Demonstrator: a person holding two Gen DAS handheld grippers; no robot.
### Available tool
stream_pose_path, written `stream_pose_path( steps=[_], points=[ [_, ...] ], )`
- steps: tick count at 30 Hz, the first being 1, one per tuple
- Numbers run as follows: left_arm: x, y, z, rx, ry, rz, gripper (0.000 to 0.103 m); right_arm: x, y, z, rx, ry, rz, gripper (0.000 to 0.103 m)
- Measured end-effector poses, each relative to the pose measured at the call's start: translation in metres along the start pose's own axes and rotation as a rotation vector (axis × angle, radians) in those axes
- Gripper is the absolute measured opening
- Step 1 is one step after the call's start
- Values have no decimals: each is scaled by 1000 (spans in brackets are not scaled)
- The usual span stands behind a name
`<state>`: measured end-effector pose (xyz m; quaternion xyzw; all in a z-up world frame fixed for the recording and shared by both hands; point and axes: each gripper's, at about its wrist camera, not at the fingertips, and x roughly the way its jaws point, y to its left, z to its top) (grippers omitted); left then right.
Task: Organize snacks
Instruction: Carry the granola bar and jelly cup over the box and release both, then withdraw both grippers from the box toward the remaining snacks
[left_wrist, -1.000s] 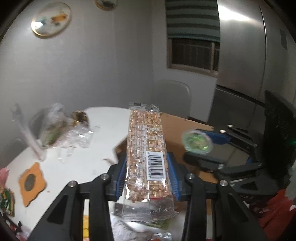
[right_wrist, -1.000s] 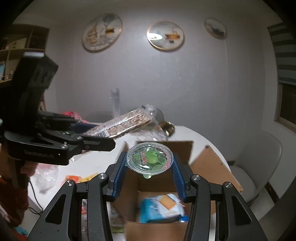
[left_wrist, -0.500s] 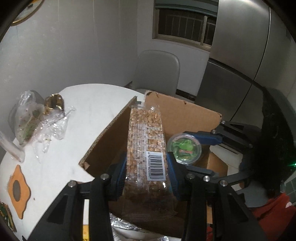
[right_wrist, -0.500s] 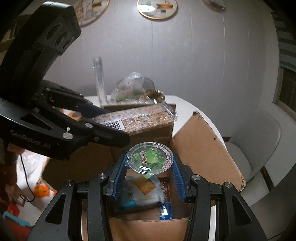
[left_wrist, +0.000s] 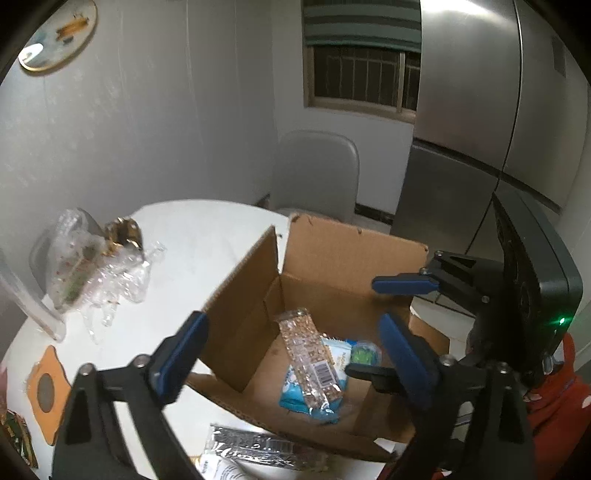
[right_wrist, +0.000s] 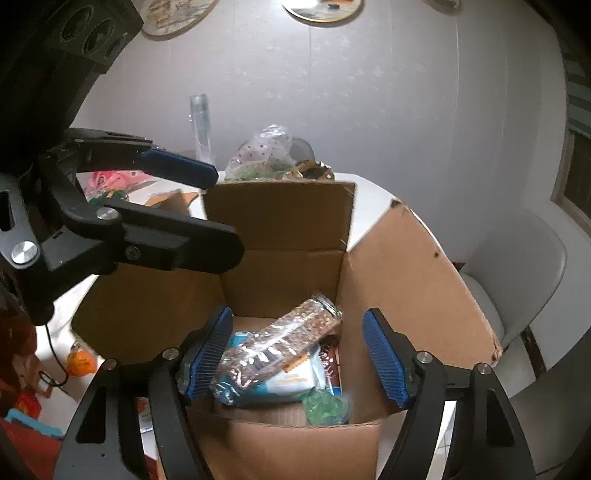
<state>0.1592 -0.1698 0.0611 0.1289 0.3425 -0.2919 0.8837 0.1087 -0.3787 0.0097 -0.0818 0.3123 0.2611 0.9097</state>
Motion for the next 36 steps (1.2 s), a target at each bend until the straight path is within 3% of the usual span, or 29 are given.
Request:
stream_pose_path(
  steps=[9,17,22,25,30,36],
  points=[
    [-51,2,-19,-20,-84,63,97,-31,18,6,-34,-61,-26,85],
    [-121,15,-52,-99,-190,148,97,-72,55,11,-74,-170,-50,85],
    [-156,28,-96,-147,-229,267,97,-104,92,15,-126,-290,37,85],
    [-167,41,-128,-200,-231,297,97,-108,118,10,-179,-328,82,85],
    [-170,68,-191,-332,-204,365,97,-82,161,-3,-222,-283,234,85],
    [-150,85,-246,-440,-149,360,97,-21,193,-23,-240,-143,283,82]
  ],
)
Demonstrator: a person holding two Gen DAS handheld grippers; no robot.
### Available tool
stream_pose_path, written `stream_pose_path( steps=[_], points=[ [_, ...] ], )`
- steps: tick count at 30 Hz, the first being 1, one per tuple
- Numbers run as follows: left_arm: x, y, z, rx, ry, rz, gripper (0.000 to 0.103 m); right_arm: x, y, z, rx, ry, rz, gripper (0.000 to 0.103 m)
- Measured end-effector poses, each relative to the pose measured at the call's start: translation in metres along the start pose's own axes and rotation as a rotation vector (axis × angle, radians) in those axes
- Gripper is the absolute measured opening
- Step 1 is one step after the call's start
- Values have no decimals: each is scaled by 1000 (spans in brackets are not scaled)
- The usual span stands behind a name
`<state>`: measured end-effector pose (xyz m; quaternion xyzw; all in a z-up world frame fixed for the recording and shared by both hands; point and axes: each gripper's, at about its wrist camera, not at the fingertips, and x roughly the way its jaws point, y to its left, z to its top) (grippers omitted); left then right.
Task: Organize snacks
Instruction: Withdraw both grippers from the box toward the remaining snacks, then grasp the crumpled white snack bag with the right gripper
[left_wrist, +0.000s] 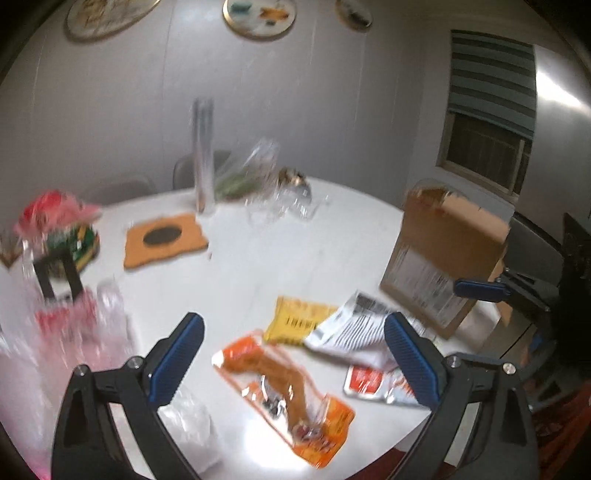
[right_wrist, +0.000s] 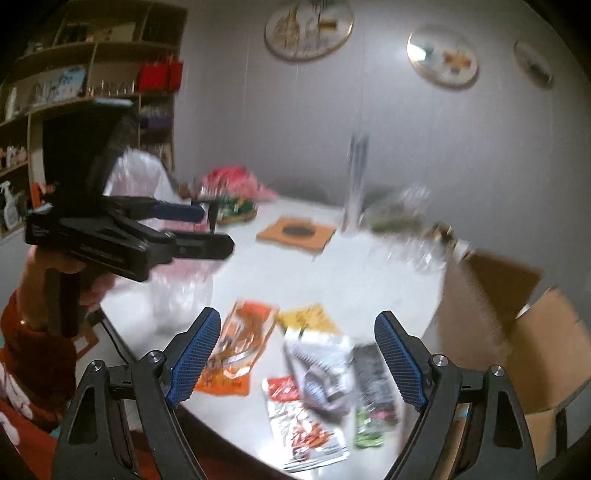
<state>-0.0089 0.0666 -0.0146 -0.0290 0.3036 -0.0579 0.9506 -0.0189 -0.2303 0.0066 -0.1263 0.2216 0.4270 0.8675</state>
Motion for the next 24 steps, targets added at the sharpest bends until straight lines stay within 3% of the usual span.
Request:
stream_pose_path(
  steps=[4,11,24],
  points=[
    [25,10,-32,-39,63,17,97,42,0,-21,-1,95,-36,78],
    [53,18,-64,-103,134,14,97,88,-19,-48,-9,183,-105,72],
    [67,2,-63,-98,147,23,97,133,-37,-67,28,293,-18,57]
  ],
)
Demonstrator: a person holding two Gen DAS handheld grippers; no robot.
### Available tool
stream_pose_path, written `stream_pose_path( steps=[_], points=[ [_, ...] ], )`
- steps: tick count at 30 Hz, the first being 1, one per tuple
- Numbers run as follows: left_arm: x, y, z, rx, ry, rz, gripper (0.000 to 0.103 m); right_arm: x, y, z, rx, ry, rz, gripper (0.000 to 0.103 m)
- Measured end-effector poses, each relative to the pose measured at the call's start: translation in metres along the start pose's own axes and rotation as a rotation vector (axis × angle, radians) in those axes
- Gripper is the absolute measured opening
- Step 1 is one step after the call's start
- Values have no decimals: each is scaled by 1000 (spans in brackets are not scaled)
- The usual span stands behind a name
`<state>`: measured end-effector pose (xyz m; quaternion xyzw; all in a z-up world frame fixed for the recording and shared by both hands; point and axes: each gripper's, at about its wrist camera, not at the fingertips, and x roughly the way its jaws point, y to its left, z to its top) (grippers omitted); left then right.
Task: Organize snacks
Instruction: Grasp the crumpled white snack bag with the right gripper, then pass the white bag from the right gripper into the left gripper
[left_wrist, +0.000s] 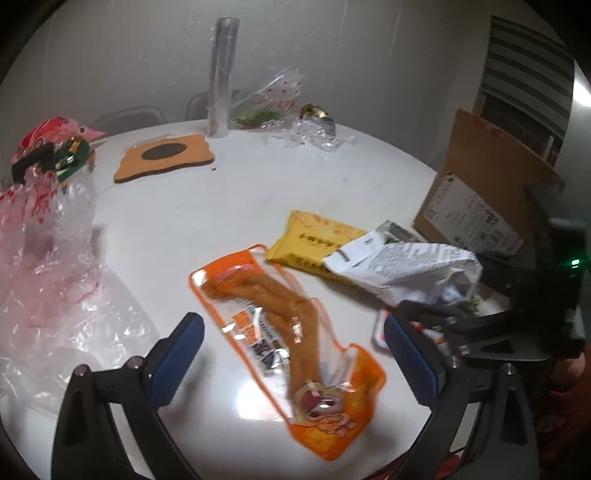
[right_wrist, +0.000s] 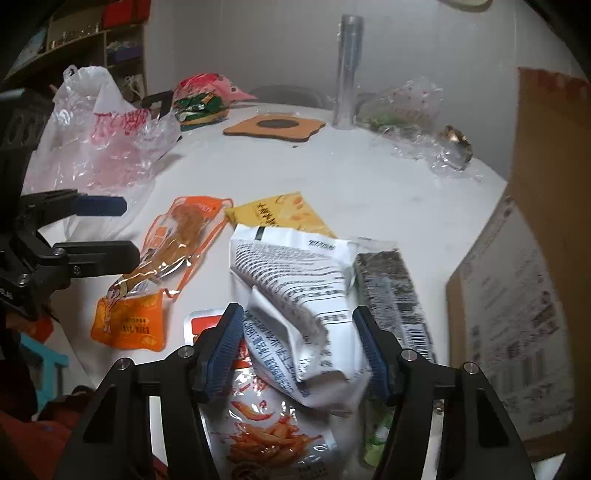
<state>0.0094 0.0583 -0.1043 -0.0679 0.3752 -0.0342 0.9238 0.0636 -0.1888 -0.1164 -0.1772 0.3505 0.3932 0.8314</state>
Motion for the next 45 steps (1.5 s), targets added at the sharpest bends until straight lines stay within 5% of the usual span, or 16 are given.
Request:
stream_pose_path(
  steps=[4,8,17,25,40,45],
  points=[
    [-1,-8,5,10,-10,-8,97,5,1,-1,9,9,21,55],
    [-2,-13,8,16,-8,-21,97,3,0,-3,18,1,53,38],
    [-9,-27,16,39,-11,-105,97,-11,7,-8,44,-74,67,26],
    [-15,-22,19,-1,-16,-192,97,-35,25,1,30,-190,89,25],
    [6,18,15,-217,74,-417,97,-20,58,10,35,-228,169,24],
    [6,20,18,-228,61,-423,96,-15,59,15,54,-236,246,24]
  ],
)
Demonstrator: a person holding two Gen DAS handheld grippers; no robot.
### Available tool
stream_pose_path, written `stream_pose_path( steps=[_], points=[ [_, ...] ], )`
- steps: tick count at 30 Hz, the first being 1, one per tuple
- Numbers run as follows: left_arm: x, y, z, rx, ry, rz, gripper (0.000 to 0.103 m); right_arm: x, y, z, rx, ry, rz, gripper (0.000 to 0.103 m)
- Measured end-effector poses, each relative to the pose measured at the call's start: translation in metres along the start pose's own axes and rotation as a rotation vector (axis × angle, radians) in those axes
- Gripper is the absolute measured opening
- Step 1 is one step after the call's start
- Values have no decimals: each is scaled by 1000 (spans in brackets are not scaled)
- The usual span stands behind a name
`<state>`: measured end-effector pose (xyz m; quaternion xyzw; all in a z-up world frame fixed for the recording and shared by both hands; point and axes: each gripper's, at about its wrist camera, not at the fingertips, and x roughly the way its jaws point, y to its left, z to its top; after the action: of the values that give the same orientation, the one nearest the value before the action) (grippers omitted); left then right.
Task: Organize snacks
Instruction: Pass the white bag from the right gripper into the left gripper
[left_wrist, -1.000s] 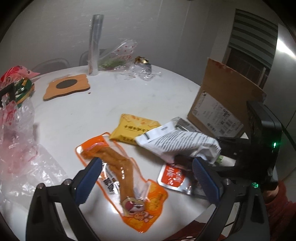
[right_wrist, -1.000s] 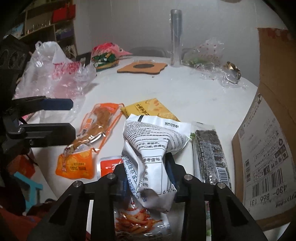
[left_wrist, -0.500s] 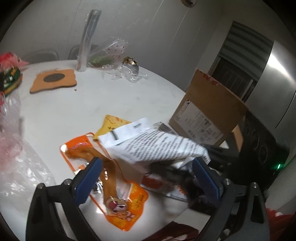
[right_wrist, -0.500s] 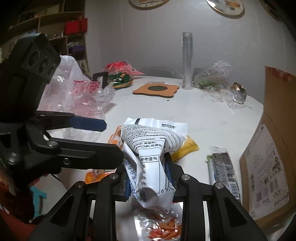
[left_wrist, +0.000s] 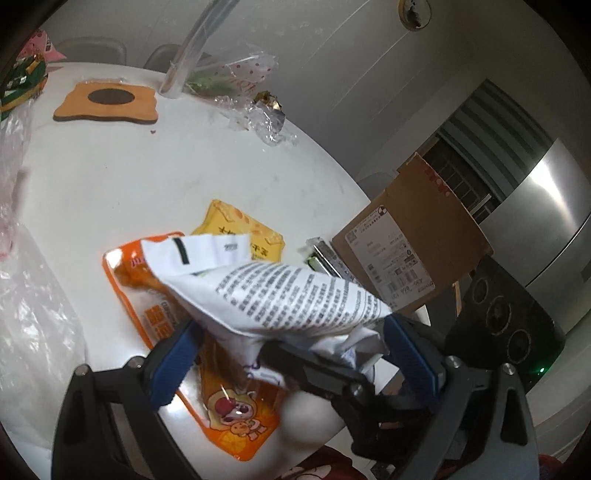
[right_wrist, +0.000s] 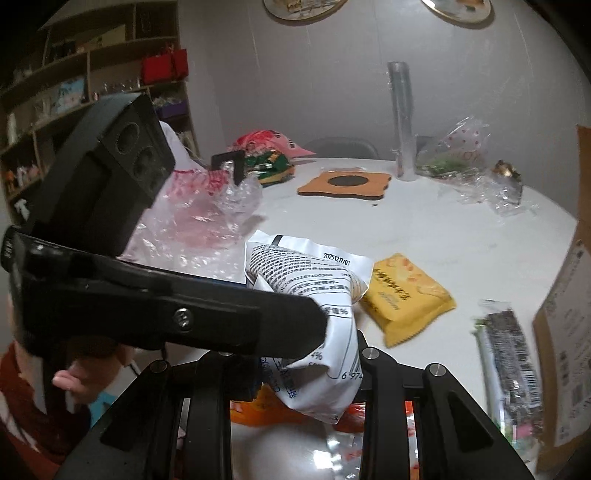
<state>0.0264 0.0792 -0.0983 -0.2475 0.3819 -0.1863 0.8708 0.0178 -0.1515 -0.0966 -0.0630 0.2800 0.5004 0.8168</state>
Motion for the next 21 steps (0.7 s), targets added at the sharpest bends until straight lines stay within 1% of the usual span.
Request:
stream_pose_path(
  steps=[1,3,4,6,7,9,15,17,19,21],
  points=[
    [1,1,1,-6,0,-9,96,1,0,1,2,2,12,24],
    [2,4,3,-26,1,-37,93,2,1,1,4,-4,32,24],
    [3,3,4,-27,3,-28,92,2,0,2,8,-7,48,24],
    [5,1,4,-13,2,-14,84,4,-1,2,16,-3,72,24],
    [5,0,4,-1,0,-2,82,5,0,1,11,0,68,25],
    [6,0,3,10,1,11,75,9,-1,-1,7,8,64,25],
    [11,1,1,17,7,-4,66,13,-7,-4,21,44,69,32],
    [11,-1,1,27,6,-13,63,11,-10,-6,34,57,80,36],
    [12,-2,1,44,8,9,60,7,-12,-7,33,60,80,39],
    [13,0,1,37,14,7,59,3,-12,-9,22,57,62,43]
  ],
)
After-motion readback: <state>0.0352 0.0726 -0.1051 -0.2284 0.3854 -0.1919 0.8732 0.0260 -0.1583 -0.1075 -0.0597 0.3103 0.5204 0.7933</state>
